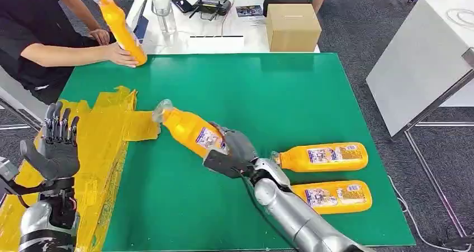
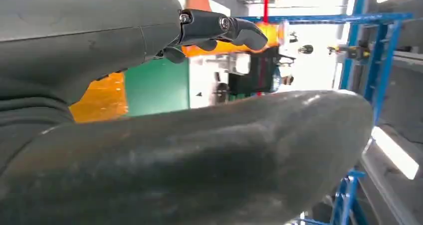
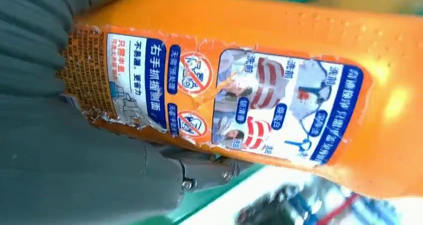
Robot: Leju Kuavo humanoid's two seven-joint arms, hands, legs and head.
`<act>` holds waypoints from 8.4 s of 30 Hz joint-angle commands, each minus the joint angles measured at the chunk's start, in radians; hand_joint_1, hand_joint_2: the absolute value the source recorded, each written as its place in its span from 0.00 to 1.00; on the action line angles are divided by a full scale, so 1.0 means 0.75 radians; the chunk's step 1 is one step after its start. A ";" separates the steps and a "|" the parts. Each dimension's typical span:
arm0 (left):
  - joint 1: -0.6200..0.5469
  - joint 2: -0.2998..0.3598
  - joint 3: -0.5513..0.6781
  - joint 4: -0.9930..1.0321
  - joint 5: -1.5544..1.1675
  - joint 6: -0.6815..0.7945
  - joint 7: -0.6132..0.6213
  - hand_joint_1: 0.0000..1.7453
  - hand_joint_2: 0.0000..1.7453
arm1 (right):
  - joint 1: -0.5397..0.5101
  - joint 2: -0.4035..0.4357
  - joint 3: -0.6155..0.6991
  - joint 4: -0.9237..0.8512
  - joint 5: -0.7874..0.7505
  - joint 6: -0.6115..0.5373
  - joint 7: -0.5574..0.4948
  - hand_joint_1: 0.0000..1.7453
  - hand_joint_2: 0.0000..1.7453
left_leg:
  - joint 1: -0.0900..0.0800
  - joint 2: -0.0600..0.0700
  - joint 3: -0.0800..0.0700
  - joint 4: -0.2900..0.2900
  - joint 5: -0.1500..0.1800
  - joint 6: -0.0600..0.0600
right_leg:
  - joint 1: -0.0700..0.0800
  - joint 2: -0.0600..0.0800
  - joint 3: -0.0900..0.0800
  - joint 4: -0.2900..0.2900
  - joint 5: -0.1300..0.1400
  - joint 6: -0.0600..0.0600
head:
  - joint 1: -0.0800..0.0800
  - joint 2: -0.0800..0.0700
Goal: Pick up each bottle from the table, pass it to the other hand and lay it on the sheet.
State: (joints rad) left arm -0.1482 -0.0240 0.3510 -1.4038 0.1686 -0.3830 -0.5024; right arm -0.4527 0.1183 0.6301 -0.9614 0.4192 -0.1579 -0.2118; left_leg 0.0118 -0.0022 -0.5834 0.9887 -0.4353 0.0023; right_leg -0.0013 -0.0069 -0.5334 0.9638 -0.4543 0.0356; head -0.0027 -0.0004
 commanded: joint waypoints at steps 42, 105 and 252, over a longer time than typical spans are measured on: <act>0.178 -0.058 -0.487 -0.151 0.162 -0.182 0.145 0.00 1.00 | 0.053 0.169 0.144 -0.060 0.080 0.097 0.003 1.00 1.00 | -0.001 0.004 0.004 -0.001 -0.001 0.000 | 0.000 0.003 0.003 -0.001 0.000 0.000 | 0.001 0.000; 0.204 -0.046 -0.564 -0.171 0.120 -0.090 0.161 1.00 1.00 | 0.046 0.193 0.202 0.081 0.165 0.006 0.034 1.00 1.00 | 0.000 0.001 0.005 -0.001 -0.001 0.001 | 0.000 0.000 0.005 -0.002 -0.001 0.000 | 0.001 0.000; 0.384 -0.160 -0.061 -0.331 -0.319 0.180 -0.170 0.00 0.00 | 1.138 -0.809 -0.201 -1.418 0.304 -0.009 -0.019 0.00 1.00 | -0.004 -0.010 0.011 0.002 -0.011 0.006 | -0.004 -0.010 0.014 -0.001 -0.010 -0.001 | 0.000 0.000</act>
State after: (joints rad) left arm 0.0889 -0.1080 0.2384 -1.6049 -0.0969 -0.2338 -0.6260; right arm 0.1242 -0.1970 0.5081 -1.6924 0.6150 -0.0737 -0.3021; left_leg 0.0080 -0.0037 -0.5807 0.9886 -0.4398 0.0065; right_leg -0.0053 -0.0090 -0.5310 0.9631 -0.4563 0.0341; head -0.0031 -0.0004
